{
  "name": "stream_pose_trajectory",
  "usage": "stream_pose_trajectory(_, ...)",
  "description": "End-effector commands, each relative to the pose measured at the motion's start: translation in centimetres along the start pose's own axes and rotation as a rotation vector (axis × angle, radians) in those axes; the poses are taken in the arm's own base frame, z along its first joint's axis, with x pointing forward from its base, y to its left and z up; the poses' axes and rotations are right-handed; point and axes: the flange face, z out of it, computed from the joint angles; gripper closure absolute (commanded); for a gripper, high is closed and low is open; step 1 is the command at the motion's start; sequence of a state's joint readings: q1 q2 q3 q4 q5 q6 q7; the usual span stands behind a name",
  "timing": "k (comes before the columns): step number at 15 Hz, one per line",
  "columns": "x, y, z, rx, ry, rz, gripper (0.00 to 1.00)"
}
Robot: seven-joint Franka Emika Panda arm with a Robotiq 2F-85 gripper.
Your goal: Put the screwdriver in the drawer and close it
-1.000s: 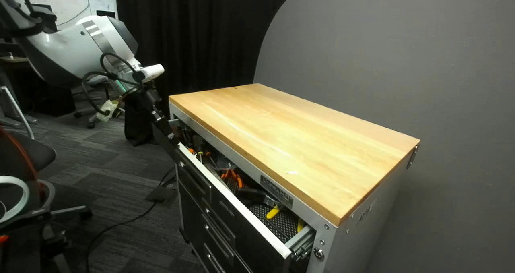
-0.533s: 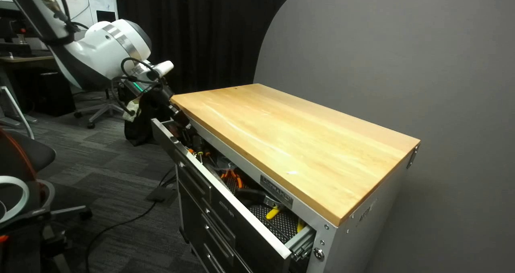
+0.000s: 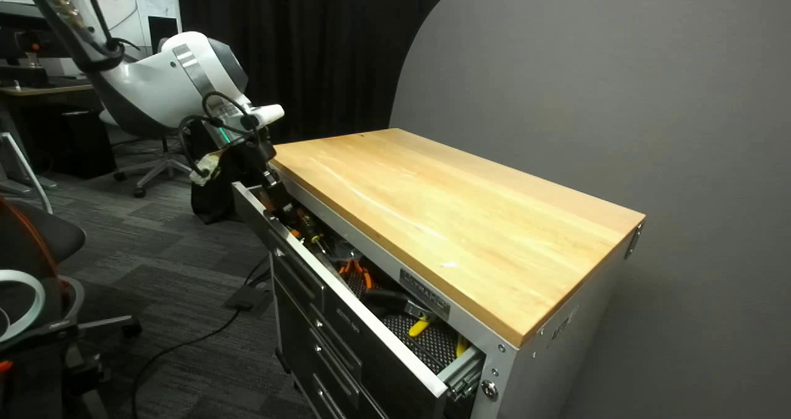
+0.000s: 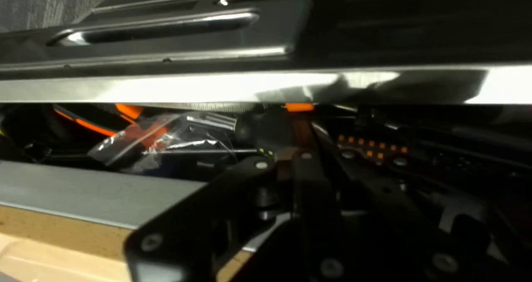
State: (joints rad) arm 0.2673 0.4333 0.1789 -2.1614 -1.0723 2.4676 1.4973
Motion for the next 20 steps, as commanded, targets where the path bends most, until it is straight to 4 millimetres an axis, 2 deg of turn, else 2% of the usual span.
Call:
stream_pose_trajectory(1, 0.7, 0.3, 1.0, 0.004, -0.114, 0.010, 0.93)
stream_pose_trajectory(4, 1.6, 1.2, -0.3, 0.019, -0.168, 0.022, 0.92)
stream_pose_trajectory(5, 2.3, 1.9, -1.2, 0.026, -0.183, 0.018, 0.67)
stream_pose_trajectory(7, 4.4, 3.6, -4.1, 0.062, -0.187, 0.042, 0.64)
stream_pose_trajectory(10, 7.8, 6.2, -9.2, 0.111, -0.129, 0.103, 0.41)
stream_pose_trajectory(11, 8.4, 7.0, -10.5, 0.111, -0.131, 0.100, 0.32)
stream_pose_trajectory(14, 7.0, 8.4, -10.6, 0.078, -0.346, 0.054, 0.10)
stream_pose_trajectory(16, 4.6, 8.1, -9.8, 0.073, -0.467, 0.017, 0.00)
stream_pose_trajectory(18, 2.0, 7.2, -8.5, 0.079, -0.584, -0.021, 0.00)
stream_pose_trajectory(19, 0.7, 6.7, -7.9, 0.099, -0.617, -0.051, 0.25)
stream_pose_trajectory(20, -0.6, 6.0, -7.1, 0.090, -0.613, -0.054, 0.25)
